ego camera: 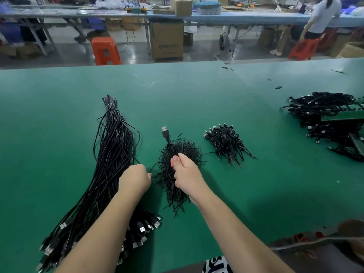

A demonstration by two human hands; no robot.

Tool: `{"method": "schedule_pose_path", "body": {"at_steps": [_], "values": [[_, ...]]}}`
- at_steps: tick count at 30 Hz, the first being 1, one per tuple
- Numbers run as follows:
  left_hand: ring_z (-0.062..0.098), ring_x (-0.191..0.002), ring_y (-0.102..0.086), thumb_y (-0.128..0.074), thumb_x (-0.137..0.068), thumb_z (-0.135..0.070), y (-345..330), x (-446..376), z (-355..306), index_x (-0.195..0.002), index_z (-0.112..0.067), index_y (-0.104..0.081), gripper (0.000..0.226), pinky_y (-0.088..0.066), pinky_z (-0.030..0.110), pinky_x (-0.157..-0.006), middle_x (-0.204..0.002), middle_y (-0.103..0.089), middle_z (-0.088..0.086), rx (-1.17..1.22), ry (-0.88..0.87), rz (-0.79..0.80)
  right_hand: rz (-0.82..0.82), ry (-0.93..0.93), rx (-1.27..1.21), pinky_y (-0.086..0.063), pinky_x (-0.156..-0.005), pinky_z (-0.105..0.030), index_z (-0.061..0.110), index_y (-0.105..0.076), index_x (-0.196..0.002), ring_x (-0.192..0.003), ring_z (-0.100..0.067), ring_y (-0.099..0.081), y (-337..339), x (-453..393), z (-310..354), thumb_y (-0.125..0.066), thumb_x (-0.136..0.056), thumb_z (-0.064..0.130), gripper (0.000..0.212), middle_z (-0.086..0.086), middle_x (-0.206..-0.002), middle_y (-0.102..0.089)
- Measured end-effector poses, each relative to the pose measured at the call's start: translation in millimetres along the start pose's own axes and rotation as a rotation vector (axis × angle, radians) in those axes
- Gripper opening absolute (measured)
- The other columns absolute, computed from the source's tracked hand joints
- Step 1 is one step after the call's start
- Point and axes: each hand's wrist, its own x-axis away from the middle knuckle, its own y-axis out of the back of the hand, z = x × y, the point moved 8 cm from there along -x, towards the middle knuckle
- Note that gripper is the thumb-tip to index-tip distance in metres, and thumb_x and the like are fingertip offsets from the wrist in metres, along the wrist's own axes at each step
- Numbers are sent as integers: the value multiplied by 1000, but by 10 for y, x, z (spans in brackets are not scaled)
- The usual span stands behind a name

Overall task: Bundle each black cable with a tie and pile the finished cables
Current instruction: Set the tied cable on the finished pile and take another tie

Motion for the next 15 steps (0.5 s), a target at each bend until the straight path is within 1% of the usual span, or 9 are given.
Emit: {"method": "schedule_pose_path", "body": {"at_steps": [2,5,9,11,13,15], "values": [[23,-65,-55,-59,-98,-38,-56,-10,-1,-70,-13,-46,40,-44,28,-60,-71,-55,3,-23,18,35,2,0,6,-31,-64,-38,24,-46,-77,-58,-12,-31,6,1,-4,-36,-106,37,33,9,-62,-36],[21,-63,-52,-61,-98,-37,-88,-42,28,-71,-13,-46,39,-44,29,-61,-74,-57,3,18,57,90,9,5,12,-32,-65,-36,24,-45,-77,-58,-12,-32,17,4,-14,-36,-106,38,34,11,-61,-35],[22,-68,-52,-59,-98,-34,-85,-54,55,-75,-14,-47,33,-44,30,-64,-78,-57,3,64,96,141,19,10,15,-30,-61,-34,25,-46,-78,-56,-10,-30,16,18,-23,-35,-105,40,33,14,-54,-35],[24,-67,-53,-59,-99,-34,-92,-54,66,-75,-11,-50,34,-43,29,-61,-76,-58,5,90,91,157,23,16,7,-30,-61,-36,24,-47,-78,-57,-11,-31,8,24,-11,-35,-105,39,34,12,-60,-36],[25,-64,-54,-57,-100,-33,-96,-52,75,-73,-9,-55,36,-39,28,-56,-72,-57,6,124,74,161,26,24,5,-30,-63,-39,24,-47,-79,-62,-14,-33,4,28,11,-35,-105,38,32,6,-68,-38],[22,-62,-53,-56,-102,-30,-85,-42,86,-76,-10,-59,33,-38,28,-54,-71,-57,4,141,63,150,31,29,10,-32,-64,-39,24,-47,-80,-66,-17,-34,-3,35,22,-35,-104,38,31,1,-73,-40]]}}
